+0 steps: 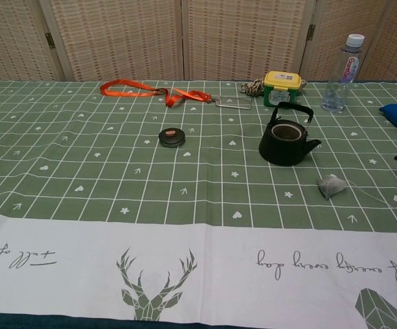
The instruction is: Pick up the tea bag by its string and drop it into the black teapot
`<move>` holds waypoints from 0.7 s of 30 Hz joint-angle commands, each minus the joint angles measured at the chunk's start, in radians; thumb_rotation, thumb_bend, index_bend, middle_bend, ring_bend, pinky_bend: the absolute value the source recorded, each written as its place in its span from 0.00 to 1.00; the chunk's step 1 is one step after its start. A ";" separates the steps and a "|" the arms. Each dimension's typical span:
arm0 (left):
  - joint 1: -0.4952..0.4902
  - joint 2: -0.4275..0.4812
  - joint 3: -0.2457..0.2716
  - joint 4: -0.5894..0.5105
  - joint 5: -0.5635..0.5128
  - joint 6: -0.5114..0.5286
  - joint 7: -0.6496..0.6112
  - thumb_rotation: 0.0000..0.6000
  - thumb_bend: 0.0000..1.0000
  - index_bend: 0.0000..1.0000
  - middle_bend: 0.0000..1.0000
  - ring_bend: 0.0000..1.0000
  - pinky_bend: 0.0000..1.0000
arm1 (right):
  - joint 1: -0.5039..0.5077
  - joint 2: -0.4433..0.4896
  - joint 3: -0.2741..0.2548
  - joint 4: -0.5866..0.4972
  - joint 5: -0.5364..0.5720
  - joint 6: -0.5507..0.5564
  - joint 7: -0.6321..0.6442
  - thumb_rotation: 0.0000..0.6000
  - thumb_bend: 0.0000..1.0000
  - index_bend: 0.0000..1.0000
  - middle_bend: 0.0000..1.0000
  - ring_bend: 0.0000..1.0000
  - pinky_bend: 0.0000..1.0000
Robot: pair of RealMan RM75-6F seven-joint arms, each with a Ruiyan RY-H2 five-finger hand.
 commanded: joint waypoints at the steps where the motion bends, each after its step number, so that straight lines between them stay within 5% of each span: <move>1: 0.000 0.000 0.000 0.002 0.002 0.003 -0.003 1.00 0.33 0.04 0.20 0.15 0.05 | 0.001 -0.002 0.000 0.004 -0.001 0.000 0.002 1.00 0.46 0.64 0.15 0.11 0.00; 14: 0.001 0.001 0.002 0.009 0.013 0.006 -0.014 1.00 0.33 0.03 0.20 0.14 0.05 | 0.007 0.016 0.011 -0.009 -0.003 0.034 0.019 1.00 0.48 0.68 0.18 0.14 0.00; 21: 0.001 -0.001 0.000 0.010 0.012 0.008 -0.014 1.00 0.33 0.03 0.20 0.14 0.05 | 0.049 0.093 0.058 -0.150 -0.017 0.104 -0.013 1.00 0.48 0.69 0.18 0.14 0.00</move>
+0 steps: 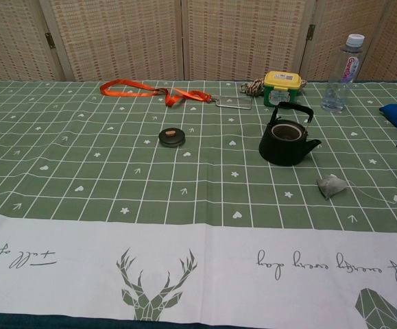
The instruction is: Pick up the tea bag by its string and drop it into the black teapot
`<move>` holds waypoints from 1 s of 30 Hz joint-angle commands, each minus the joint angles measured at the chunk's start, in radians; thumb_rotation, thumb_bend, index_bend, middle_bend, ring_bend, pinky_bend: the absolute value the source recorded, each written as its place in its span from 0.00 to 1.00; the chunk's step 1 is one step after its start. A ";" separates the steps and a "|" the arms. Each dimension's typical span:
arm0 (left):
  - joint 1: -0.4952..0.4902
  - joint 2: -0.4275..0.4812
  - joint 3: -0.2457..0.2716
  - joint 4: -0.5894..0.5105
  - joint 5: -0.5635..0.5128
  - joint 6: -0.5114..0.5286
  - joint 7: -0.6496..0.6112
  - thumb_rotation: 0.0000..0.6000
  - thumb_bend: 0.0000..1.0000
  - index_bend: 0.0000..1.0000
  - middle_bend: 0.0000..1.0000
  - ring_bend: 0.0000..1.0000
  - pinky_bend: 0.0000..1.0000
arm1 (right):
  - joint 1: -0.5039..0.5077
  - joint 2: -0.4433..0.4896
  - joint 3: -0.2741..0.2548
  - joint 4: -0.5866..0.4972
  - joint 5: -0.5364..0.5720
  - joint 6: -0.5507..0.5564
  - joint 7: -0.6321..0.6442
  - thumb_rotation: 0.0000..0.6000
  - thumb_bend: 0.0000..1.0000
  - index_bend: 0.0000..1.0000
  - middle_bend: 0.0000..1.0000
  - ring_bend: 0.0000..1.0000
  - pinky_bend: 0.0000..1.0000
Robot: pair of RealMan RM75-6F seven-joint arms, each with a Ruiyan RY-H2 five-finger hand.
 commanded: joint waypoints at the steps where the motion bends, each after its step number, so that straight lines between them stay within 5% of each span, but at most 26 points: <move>1: 0.000 0.000 -0.002 0.000 -0.001 0.001 -0.001 1.00 0.33 0.03 0.20 0.14 0.05 | 0.038 0.062 0.039 -0.113 -0.010 0.043 -0.037 1.00 0.48 0.69 0.18 0.14 0.00; 12: -0.001 0.006 -0.010 0.000 -0.020 -0.005 -0.023 1.00 0.33 0.03 0.20 0.14 0.04 | 0.150 0.290 0.190 -0.616 0.102 -0.049 -0.323 1.00 0.48 0.69 0.18 0.14 0.00; 30: -0.001 0.027 -0.017 -0.006 -0.037 -0.005 -0.078 1.00 0.33 0.03 0.20 0.14 0.04 | 0.293 0.374 0.330 -0.876 0.285 -0.122 -0.554 1.00 0.48 0.69 0.18 0.14 0.00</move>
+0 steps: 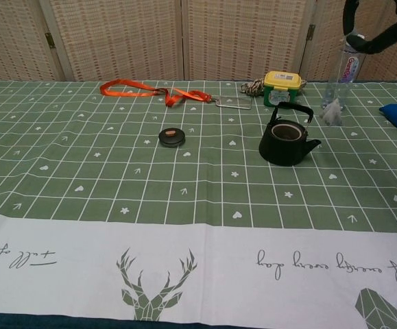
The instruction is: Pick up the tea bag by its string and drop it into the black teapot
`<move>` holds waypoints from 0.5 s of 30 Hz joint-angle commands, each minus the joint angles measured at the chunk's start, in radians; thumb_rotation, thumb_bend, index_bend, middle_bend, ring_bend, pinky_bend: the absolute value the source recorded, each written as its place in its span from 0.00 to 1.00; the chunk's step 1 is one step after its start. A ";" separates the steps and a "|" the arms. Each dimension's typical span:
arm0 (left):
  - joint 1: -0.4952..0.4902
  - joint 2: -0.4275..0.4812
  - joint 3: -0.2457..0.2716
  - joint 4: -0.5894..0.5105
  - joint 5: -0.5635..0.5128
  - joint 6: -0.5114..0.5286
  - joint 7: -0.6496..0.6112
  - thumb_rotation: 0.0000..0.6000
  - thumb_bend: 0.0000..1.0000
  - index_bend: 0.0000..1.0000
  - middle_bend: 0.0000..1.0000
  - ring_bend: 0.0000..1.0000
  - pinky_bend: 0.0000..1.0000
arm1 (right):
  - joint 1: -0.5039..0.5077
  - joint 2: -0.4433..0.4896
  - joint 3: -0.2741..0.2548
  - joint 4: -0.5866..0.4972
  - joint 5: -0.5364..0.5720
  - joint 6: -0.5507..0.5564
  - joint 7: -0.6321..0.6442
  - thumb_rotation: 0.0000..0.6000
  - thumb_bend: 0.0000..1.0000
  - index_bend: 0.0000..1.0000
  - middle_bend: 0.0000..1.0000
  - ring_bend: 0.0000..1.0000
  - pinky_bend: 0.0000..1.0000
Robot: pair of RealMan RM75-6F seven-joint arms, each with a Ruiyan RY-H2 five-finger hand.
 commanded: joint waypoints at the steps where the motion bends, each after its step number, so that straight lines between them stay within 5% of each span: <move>1: 0.000 0.004 0.000 -0.001 0.000 0.000 -0.009 1.00 0.33 0.03 0.20 0.14 0.04 | 0.030 0.002 0.022 -0.019 0.036 -0.006 -0.044 1.00 0.48 0.69 0.18 0.14 0.00; 15: 0.000 0.016 0.001 -0.002 -0.003 -0.002 -0.039 1.00 0.34 0.03 0.20 0.14 0.04 | 0.140 -0.074 0.032 0.095 0.166 -0.068 -0.068 1.00 0.48 0.69 0.18 0.14 0.00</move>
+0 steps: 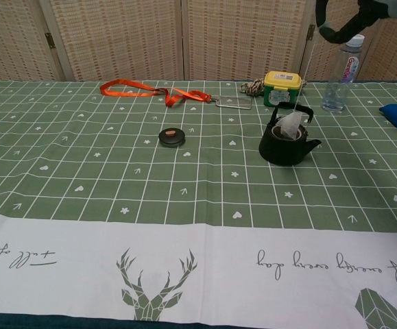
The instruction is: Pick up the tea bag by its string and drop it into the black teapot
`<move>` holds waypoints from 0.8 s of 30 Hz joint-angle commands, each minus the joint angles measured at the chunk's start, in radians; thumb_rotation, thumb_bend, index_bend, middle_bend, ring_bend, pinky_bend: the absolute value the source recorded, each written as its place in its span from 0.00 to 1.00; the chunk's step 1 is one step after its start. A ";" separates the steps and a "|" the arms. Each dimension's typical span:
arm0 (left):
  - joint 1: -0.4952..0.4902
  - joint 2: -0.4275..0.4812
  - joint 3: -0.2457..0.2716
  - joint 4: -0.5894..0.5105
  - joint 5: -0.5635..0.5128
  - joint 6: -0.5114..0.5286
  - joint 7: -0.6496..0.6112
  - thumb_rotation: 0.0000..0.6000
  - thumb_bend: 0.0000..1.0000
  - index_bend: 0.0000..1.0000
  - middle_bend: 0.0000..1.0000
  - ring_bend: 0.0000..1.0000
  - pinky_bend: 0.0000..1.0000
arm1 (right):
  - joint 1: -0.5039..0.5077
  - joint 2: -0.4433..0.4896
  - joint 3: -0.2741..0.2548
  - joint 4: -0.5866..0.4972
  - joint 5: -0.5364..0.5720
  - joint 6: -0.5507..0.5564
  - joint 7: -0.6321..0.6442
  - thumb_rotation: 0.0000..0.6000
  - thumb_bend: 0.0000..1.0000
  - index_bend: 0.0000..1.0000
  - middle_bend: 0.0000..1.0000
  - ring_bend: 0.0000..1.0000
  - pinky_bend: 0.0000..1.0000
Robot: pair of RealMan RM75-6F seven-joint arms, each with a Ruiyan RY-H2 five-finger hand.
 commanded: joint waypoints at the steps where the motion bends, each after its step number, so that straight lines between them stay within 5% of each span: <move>1: -0.001 0.001 0.001 0.000 0.002 -0.001 -0.002 1.00 0.34 0.03 0.20 0.14 0.04 | 0.017 -0.015 -0.003 0.023 0.017 -0.009 -0.002 1.00 0.48 0.69 0.18 0.14 0.00; 24: 0.001 0.012 0.005 -0.003 0.012 0.006 -0.018 1.00 0.34 0.04 0.20 0.14 0.04 | 0.088 -0.062 -0.047 0.125 0.062 -0.004 -0.048 1.00 0.48 0.69 0.19 0.15 0.00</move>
